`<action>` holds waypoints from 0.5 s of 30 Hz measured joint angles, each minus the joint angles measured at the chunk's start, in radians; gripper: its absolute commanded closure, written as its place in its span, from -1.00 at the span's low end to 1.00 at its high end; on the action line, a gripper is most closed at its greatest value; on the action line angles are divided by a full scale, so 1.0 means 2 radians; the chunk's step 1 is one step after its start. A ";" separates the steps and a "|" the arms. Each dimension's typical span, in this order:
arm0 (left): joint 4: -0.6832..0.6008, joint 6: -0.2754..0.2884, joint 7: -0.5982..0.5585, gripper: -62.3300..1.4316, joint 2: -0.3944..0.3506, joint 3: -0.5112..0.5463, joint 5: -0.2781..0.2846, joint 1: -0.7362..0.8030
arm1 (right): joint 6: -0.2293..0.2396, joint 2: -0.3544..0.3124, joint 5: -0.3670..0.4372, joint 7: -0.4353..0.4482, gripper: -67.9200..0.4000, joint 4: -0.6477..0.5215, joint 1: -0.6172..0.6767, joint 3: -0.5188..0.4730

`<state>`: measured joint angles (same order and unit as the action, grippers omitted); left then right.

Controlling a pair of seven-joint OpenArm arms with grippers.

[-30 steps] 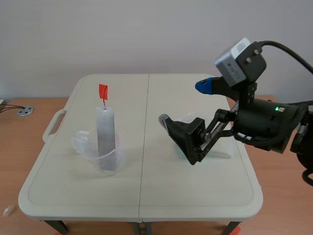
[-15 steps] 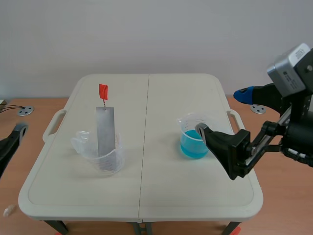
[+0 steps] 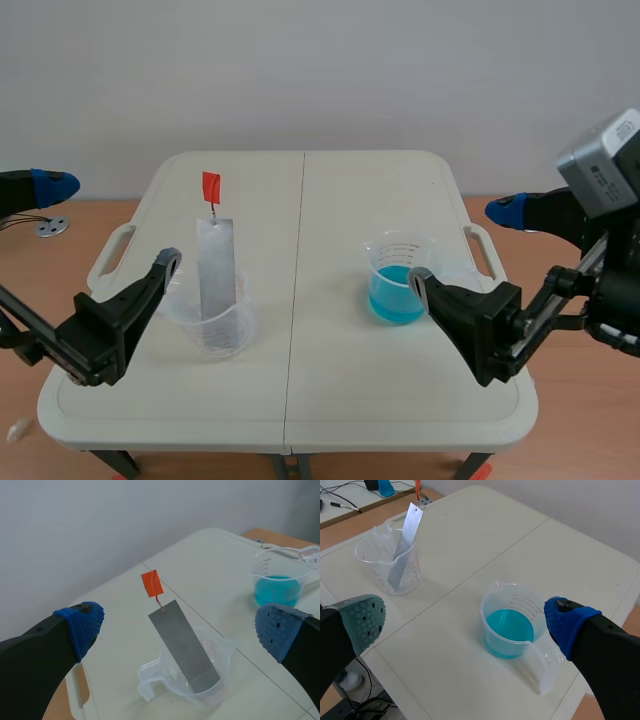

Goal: Hold the metal plate by the orange handle, dip it into the blue solution, take it out and point at it, then put the plate back in the beaker on the left.
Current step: 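Return to the home posture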

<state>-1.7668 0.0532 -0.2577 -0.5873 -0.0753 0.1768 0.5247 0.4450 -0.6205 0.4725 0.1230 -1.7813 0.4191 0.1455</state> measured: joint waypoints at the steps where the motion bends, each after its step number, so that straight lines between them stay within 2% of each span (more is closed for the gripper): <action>1: 0.000 0.000 0.006 -1.00 0.000 -0.004 0.000 -0.006 | 0.000 0.000 0.000 0.000 -0.95 0.000 0.000 0.000; 4: 0.000 0.000 0.026 -1.00 0.000 -0.009 0.000 -0.019 | 0.000 0.000 0.000 0.000 -0.95 0.000 0.000 0.000; 15: 0.000 0.000 0.026 -1.00 0.000 -0.009 0.000 -0.026 | 0.000 0.000 0.000 0.000 -0.95 0.000 0.000 0.000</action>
<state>-1.7668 0.0536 -0.2054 -0.5873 -0.0925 0.1768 0.4736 0.4450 -0.6205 0.4721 0.1230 -1.7813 0.4191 0.1455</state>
